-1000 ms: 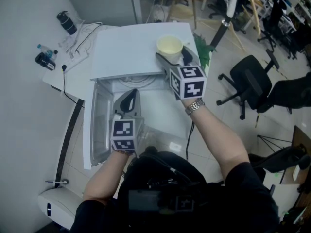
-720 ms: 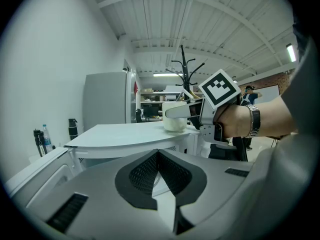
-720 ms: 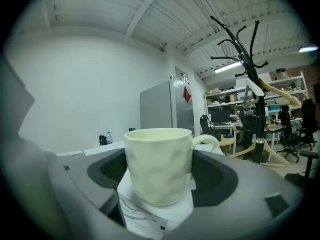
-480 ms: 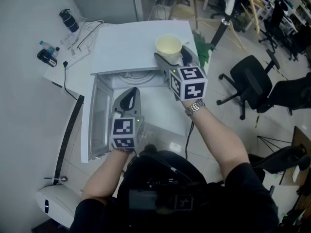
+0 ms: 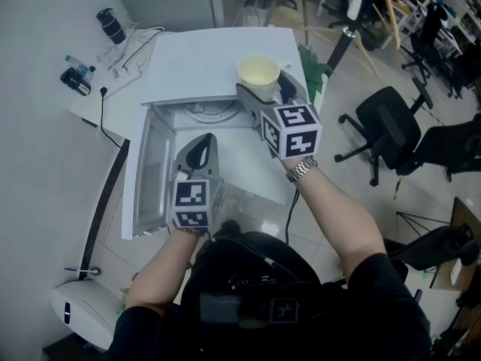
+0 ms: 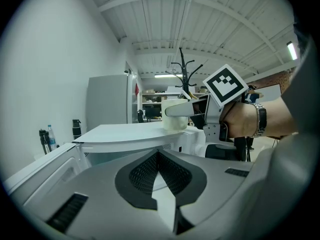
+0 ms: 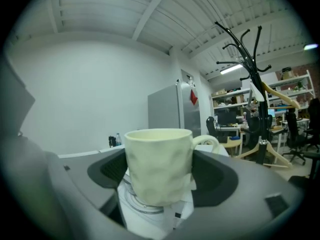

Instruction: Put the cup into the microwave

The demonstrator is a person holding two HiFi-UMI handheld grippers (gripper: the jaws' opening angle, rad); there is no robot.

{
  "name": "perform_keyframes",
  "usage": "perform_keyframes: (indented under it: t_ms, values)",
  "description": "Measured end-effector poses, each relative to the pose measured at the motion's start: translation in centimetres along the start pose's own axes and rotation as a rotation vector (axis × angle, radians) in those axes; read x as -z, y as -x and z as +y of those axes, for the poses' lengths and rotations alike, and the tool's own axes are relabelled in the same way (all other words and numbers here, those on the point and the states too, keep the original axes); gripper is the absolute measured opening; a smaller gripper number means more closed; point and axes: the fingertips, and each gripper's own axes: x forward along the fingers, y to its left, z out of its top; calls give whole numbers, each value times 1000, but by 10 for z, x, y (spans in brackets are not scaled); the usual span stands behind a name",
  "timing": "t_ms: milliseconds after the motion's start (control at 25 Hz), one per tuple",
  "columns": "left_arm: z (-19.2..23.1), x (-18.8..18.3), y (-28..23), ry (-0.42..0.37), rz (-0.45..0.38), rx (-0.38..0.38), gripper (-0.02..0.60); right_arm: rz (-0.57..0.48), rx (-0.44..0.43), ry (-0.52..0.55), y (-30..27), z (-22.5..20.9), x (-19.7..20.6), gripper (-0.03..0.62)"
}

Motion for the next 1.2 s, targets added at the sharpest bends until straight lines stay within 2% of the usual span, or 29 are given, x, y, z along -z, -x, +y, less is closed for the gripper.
perform_keyframes:
  t_ms: [1200]
  values:
    - [-8,18,53,22,-8,-85,2,22,-141,8,53,68,31,426]
